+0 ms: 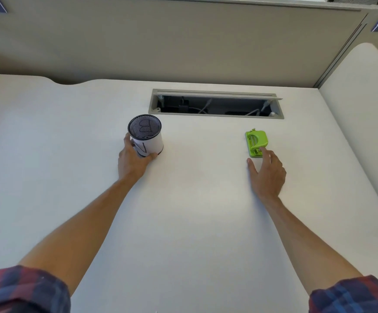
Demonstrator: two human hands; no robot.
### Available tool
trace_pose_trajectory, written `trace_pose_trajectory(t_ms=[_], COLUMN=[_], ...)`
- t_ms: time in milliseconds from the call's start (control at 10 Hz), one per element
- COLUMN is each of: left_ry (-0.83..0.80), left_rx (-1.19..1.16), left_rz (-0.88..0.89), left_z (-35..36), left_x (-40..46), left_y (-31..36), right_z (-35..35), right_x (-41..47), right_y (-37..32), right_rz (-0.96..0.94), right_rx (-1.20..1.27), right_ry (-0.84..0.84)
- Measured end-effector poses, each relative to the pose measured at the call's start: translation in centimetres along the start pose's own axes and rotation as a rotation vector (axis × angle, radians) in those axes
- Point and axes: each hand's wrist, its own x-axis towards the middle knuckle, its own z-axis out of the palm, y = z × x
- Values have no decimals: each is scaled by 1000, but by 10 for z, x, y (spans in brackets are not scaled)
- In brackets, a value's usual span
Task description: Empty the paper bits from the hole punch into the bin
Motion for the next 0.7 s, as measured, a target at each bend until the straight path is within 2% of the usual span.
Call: trace_pose_trajectory(t_ms=[400, 500, 700], left_ry=[-58, -69, -19], left_rx=[100, 163, 464], left_rz=[8, 1, 127], left_z=[-2, -1, 7], left_x=[37, 30, -16], left_y=[1, 0, -10], right_z=[7, 7, 4], right_x=[26, 24, 10], right_y=[-2, -5, -10], right_rz=[-26, 24, 160], right_rx=[-61, -48, -11], right_ry=[-50, -57, -151])
